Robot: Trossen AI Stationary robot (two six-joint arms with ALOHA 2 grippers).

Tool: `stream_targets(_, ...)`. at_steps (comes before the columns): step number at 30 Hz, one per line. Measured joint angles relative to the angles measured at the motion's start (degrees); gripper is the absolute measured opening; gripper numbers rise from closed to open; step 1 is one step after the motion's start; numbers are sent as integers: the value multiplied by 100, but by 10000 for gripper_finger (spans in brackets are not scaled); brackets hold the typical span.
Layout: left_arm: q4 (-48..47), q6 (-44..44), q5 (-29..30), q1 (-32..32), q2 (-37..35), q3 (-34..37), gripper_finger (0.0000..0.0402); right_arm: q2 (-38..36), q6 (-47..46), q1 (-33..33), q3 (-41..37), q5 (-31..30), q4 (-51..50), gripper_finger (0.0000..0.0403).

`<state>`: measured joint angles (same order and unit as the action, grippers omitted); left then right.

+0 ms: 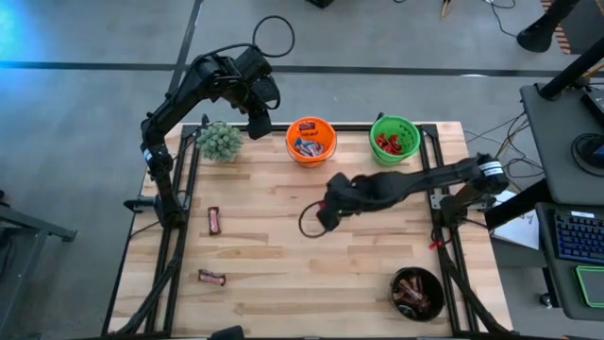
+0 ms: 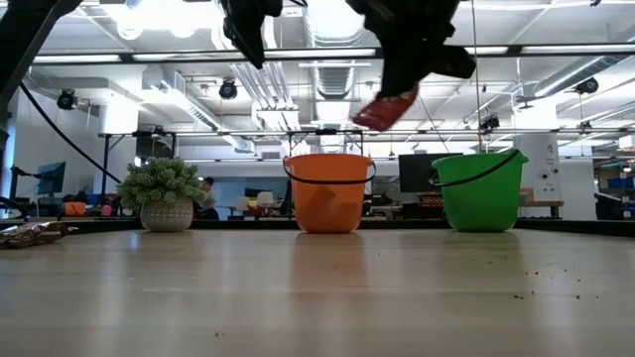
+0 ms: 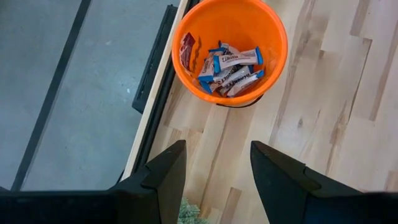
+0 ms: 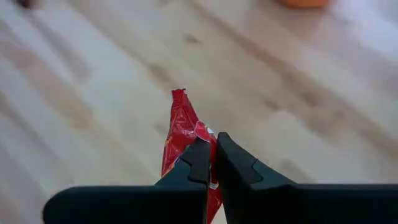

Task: Organize candy in baskets
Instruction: Put the red candy into the green bucket

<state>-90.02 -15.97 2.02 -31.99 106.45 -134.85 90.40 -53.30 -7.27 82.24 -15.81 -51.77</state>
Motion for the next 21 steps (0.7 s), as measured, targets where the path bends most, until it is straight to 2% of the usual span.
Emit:
stream_targets(6, 0, 0, 0, 0, 0, 0, 162, -371, 347, 387, 0, -94, -732, 8)
stream_targets(16, 53, 0, 1, 0, 0, 0, 162, -1140, 1133, 924, 0, -103, -1062, 8)
stream_targets(21, 271, 0, 26, 0, 0, 0, 162, -1492, 1536, 1439, 0, -391, -1458, 8)
